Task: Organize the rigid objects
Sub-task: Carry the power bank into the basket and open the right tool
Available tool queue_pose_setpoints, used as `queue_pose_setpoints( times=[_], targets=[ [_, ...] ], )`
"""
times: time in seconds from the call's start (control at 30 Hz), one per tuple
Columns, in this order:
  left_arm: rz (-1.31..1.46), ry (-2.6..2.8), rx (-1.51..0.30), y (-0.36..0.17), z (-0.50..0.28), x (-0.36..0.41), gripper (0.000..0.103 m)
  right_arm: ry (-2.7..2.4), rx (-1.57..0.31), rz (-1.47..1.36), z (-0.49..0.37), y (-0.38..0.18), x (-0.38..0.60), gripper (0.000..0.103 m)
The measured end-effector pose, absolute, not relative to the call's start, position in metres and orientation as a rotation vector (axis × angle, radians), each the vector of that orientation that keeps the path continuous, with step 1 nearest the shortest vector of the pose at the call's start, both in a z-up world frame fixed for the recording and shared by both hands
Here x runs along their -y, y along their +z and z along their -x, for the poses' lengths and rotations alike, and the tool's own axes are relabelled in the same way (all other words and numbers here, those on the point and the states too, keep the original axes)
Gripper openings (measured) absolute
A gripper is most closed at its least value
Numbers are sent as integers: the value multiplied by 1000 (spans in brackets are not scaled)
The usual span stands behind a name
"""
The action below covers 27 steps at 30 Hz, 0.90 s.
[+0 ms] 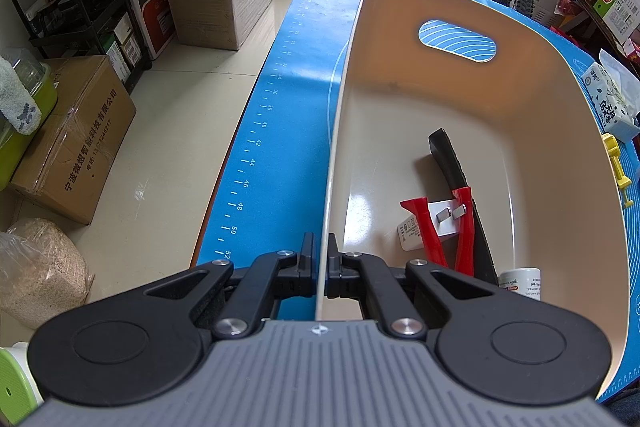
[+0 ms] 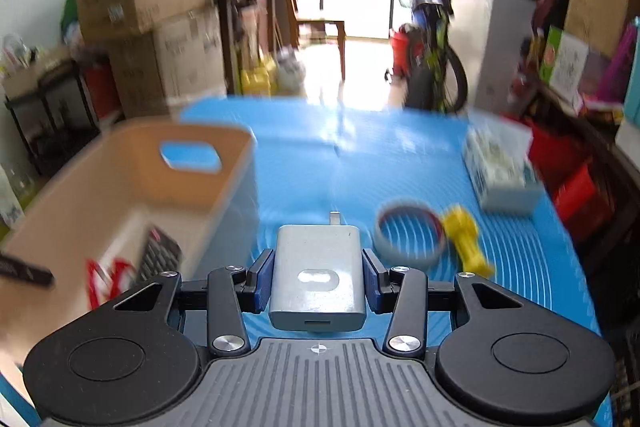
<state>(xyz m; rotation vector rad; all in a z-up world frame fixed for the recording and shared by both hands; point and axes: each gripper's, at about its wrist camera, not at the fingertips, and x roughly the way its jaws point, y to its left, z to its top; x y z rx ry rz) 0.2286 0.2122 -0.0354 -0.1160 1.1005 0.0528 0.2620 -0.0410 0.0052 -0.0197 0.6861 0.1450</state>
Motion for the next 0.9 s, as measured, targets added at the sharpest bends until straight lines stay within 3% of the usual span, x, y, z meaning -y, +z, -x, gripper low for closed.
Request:
queue_pose_setpoints(
  times=[0.37,0.9],
  targets=[
    [116,52,-1100,-35,-228,-214,4,301,-664,106,-287,23,-34,50],
    [121,49,-1097,-34,-228,-213,4,412,-979,299,-300,-36,-111,50]
  ],
)
